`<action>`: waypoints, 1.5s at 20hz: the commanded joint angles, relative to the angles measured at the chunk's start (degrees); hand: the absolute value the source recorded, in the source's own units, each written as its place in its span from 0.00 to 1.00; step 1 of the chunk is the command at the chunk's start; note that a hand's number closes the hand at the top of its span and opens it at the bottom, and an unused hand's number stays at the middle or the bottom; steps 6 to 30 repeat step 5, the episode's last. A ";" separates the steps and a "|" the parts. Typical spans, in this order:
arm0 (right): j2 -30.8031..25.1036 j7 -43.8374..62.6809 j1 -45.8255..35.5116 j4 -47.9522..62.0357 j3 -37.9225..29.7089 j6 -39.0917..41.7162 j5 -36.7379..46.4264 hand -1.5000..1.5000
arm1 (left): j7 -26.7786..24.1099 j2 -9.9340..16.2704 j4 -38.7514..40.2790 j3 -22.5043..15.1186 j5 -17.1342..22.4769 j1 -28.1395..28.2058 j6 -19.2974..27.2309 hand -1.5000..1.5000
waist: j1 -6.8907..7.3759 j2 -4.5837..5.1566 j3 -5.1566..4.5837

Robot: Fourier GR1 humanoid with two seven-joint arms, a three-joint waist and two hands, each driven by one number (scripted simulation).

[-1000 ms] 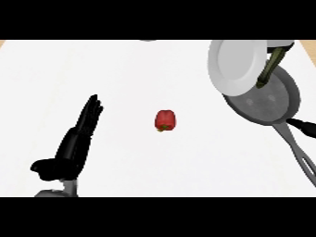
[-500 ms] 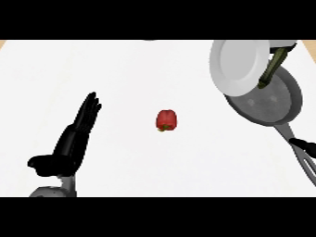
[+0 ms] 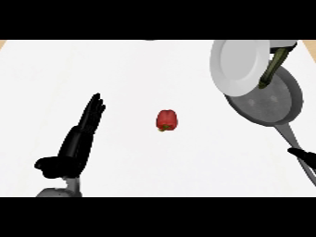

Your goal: Pick the squash from the plate and place it in the pan

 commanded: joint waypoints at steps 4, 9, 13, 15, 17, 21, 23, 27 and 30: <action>-1.76 -0.43 1.13 -1.84 -1.35 -0.97 3.29 0.00 | -1.86 0.31 1.38 0.78 -0.48 0.03 -1.00 0.50 | 0.01 0.00 0.00; -0.79 0.18 -0.31 -2.09 0.04 -2.49 4.95 0.00 | 2.40 -0.59 -1.84 0.09 -0.78 -1.27 0.19 0.50 | 0.07 0.00 0.01; -0.79 0.18 -0.31 -2.09 0.04 -2.49 4.95 0.00 | 2.40 -0.59 -1.84 0.09 -0.78 -1.27 0.19 0.50 | 0.07 0.00 0.01; -0.79 0.18 -0.31 -2.09 0.04 -2.49 4.95 0.00 | 2.40 -0.59 -1.84 0.09 -0.78 -1.27 0.19 0.50 | 0.07 0.00 0.01; -0.79 0.18 -0.31 -2.09 0.04 -2.49 4.95 0.00 | 2.40 -0.59 -1.84 0.09 -0.78 -1.27 0.19 0.50 | 0.07 0.00 0.01; -0.79 0.18 -0.31 -2.09 0.04 -2.49 4.95 0.00 | 2.40 -0.59 -1.84 0.09 -0.78 -1.27 0.19 0.50 | 0.07 0.00 0.01; -0.79 0.18 -0.31 -2.09 0.04 -2.49 4.95 0.00 | 2.40 -0.59 -1.84 0.09 -0.78 -1.27 0.19 0.50 | 0.07 0.00 0.01; -0.79 0.18 -0.31 -2.09 0.04 -2.49 4.95 0.00 | 2.40 -0.59 -1.84 0.09 -0.78 -1.27 0.19 0.50 | 0.07 0.00 0.01; -0.79 0.18 -0.31 -2.09 0.04 -2.49 4.95 0.00 | 2.40 -0.59 -1.84 0.09 -0.78 -1.27 0.19 0.50 | 0.07 0.00 0.01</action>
